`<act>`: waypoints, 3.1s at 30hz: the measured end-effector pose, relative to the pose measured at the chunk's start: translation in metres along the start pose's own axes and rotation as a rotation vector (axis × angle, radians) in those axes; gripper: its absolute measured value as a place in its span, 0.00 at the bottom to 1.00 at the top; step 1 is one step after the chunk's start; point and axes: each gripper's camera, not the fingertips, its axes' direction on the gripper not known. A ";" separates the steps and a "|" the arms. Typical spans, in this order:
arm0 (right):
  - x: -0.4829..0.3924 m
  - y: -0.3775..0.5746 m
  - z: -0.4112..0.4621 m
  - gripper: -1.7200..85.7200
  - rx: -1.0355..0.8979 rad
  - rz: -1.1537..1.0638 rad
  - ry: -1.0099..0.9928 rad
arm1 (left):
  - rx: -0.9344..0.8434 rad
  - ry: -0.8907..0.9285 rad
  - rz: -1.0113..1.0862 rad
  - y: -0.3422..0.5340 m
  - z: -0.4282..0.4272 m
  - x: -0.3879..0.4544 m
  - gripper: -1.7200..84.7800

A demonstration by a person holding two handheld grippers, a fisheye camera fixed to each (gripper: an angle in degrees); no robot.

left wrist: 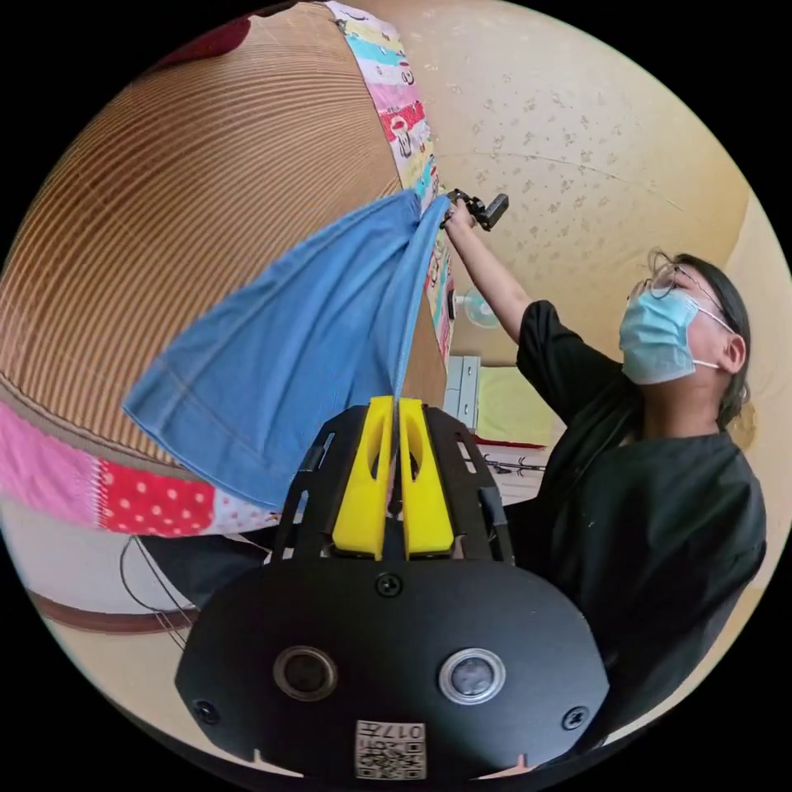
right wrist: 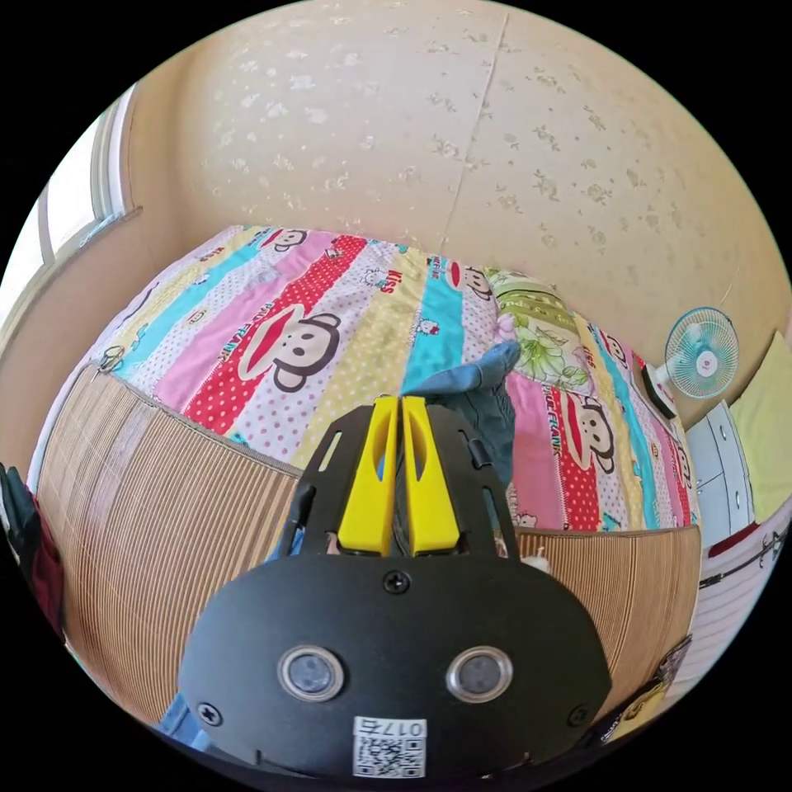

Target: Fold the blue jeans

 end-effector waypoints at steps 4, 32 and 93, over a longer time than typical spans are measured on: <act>-0.029 0.017 0.047 0.06 -0.102 0.063 0.025 | -0.053 -0.322 -0.076 -0.028 -0.010 -0.040 0.01; 0.029 0.539 -0.110 0.09 -0.749 0.483 -0.862 | -0.377 -0.316 0.018 -0.085 -0.033 0.050 0.01; 0.194 0.546 -0.207 0.11 -0.721 0.337 -0.558 | -0.621 -0.292 0.211 -0.053 0.104 0.128 0.10</act>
